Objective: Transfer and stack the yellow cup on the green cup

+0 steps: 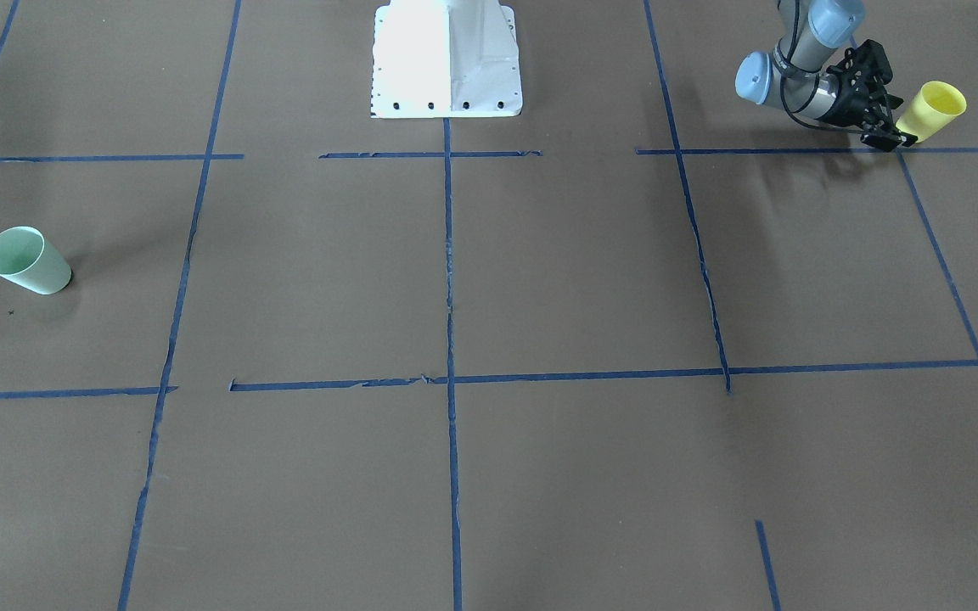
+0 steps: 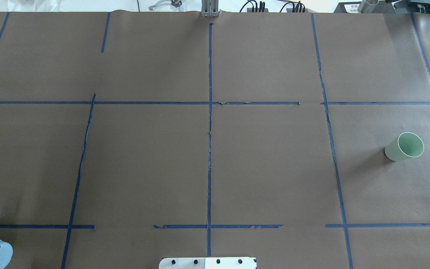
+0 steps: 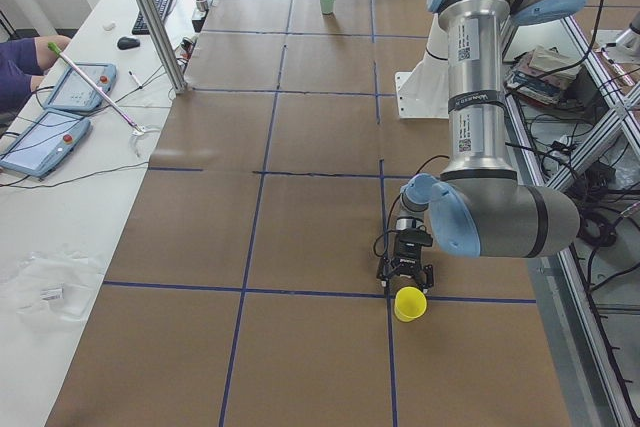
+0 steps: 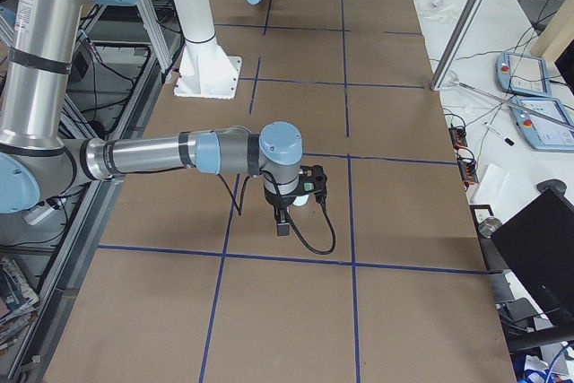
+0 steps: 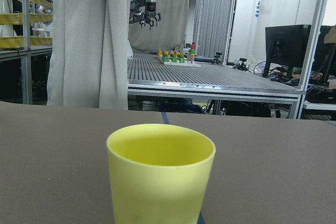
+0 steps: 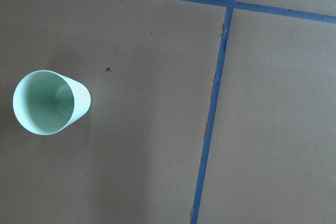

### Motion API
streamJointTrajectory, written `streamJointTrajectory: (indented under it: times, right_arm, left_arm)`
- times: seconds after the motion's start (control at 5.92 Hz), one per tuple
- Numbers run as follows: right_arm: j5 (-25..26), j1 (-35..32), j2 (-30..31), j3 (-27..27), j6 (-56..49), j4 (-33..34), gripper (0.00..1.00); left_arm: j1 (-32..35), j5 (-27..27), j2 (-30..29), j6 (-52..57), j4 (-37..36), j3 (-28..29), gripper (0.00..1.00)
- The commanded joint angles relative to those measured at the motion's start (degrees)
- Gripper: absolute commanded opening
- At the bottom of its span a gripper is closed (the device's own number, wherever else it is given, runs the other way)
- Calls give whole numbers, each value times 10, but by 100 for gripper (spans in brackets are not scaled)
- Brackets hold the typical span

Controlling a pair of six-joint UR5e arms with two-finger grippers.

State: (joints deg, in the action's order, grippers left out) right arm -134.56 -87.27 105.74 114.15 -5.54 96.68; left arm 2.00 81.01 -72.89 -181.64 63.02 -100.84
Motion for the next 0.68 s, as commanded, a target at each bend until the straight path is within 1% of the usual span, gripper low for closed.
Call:
streamJointTrajectory:
  times: [0.0, 0.34, 0.51]
  right_arm:
    - [-1, 0, 0, 0, 0, 0, 100]
    - [0, 0, 0, -1, 1, 0, 100]
    - [-1, 0, 0, -1, 1, 0, 100]
  left_arm:
    - [-2, -3, 35, 2, 39, 9, 100]
    - [-2, -3, 38, 4, 40, 10, 100]
    - [-2, -4, 39, -1, 39, 11, 71]
